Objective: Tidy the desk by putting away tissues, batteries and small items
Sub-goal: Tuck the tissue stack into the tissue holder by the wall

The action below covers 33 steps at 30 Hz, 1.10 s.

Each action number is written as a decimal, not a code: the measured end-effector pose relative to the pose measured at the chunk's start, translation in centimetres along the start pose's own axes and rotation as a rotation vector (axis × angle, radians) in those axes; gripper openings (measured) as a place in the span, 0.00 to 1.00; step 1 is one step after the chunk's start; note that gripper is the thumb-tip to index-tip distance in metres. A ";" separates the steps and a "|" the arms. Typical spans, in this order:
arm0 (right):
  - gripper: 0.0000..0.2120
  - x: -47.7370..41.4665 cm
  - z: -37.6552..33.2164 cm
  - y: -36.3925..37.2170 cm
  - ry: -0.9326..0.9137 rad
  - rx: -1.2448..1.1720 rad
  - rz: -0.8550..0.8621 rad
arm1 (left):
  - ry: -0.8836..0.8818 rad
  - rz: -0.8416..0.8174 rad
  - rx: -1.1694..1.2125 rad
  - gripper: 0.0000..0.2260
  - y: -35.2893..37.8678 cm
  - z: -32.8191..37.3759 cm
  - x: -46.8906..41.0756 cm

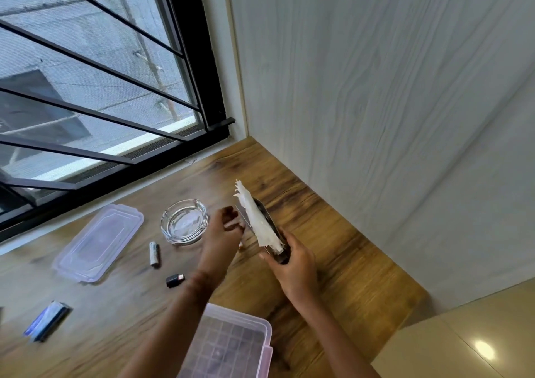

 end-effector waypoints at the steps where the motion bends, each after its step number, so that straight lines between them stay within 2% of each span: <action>1: 0.28 0.0 0.2 0.2 0.004 -0.005 -0.007 | -0.019 -0.041 0.028 0.16 0.5 -0.4 0.4; 4: 0.25 0.1 0.3 0.4 -0.008 -0.007 0.012 | -0.056 -0.187 0.074 0.17 1.4 -1.1 1.2; 7: 0.24 -0.5 0.0 0.4 -0.026 -0.025 0.024 | -0.034 -0.242 0.057 0.18 1.6 -0.6 1.2; 14: 0.20 -6.4 -4.1 -0.4 -0.089 -0.048 0.014 | 0.061 -0.296 0.030 0.14 1.1 3.4 -4.2; 17: 0.17 -10.0 -5.9 -0.3 -0.094 -0.057 0.049 | 0.101 -0.310 -0.021 0.17 1.5 4.7 -8.1; 21: 0.18 -14.7 -6.7 0.6 -0.105 -0.059 0.045 | 0.051 -0.352 -0.004 0.19 2.6 5.6 -12.2; 26: 0.16 -19.2 -5.3 2.0 -0.042 0.002 0.066 | -0.011 -0.343 0.024 0.13 4.5 5.0 -15.5; 33: 0.13 -21.6 -3.6 3.1 -0.001 0.086 0.088 | -0.033 -0.326 0.029 0.15 5.9 2.8 -17.4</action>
Point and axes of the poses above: each hand's wrist, its own x-axis away from the middle knuckle, its own y-axis out of the palm, z = x × y, the point moved 1 cm from there along -x, towards the middle knuckle, and after that the axes turned 6 degrees about y, right-handed, at the moved point
